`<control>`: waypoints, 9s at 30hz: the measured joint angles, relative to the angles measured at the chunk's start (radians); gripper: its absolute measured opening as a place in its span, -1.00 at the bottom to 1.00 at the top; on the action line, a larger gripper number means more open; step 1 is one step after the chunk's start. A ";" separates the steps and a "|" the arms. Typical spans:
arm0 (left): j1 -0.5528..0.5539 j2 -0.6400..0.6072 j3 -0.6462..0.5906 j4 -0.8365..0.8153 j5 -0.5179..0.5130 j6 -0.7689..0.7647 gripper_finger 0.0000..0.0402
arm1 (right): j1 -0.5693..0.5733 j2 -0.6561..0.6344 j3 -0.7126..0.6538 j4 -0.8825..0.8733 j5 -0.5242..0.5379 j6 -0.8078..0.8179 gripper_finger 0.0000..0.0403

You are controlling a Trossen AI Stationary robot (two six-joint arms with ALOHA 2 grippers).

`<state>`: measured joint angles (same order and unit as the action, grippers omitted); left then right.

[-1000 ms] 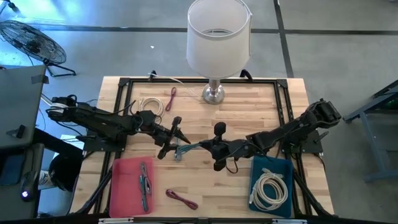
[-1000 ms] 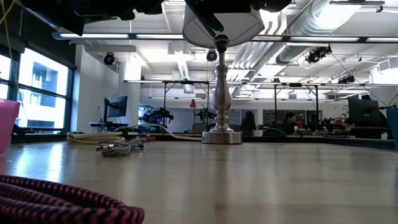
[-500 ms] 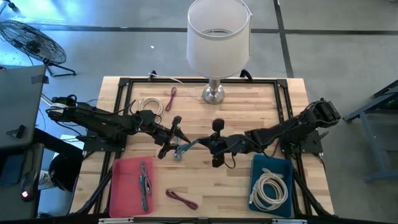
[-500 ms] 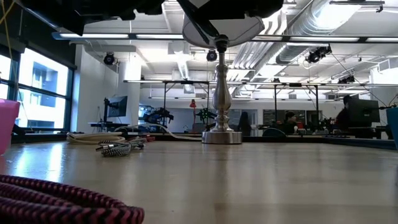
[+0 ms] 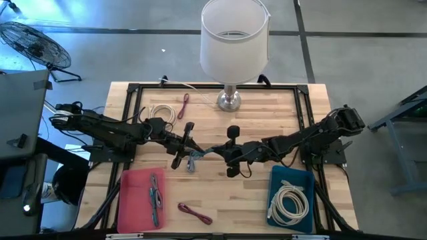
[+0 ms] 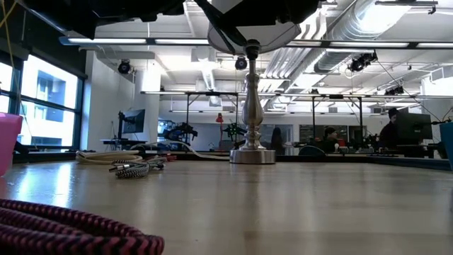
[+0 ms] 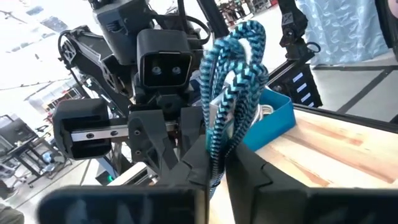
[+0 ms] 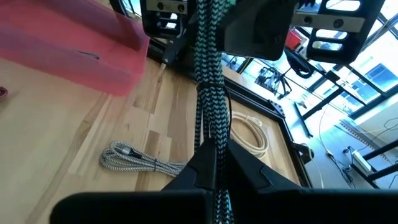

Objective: Pick & Place USB Port
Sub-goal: Put the blue and black USB cable into the pink bin, then put the light brown USB cable into the blue bin

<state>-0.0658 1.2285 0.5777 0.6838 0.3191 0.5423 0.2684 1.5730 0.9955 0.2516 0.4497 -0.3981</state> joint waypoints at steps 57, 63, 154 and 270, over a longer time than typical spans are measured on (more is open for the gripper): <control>-0.905 -0.264 0.363 -1.573 -0.848 -0.953 -0.91 | 0.026 0.000 0.000 -0.042 0.187 0.177 -0.26; -0.963 -0.138 0.444 -1.767 -0.731 -1.017 -0.91 | 0.026 0.000 0.000 -0.045 0.186 0.215 -0.28; 0.341 0.066 0.478 -1.859 -0.562 -0.353 0.13 | 0.034 -0.001 -0.029 -0.166 0.012 0.268 -0.29; -0.223 -0.144 0.134 -0.536 -0.067 -0.049 -0.95 | 0.217 -0.004 -0.029 0.161 0.328 -0.055 0.21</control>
<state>-0.2890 1.0843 0.7115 0.1474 0.2523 0.4934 0.4850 1.5692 0.9668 0.4122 0.7773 -0.4531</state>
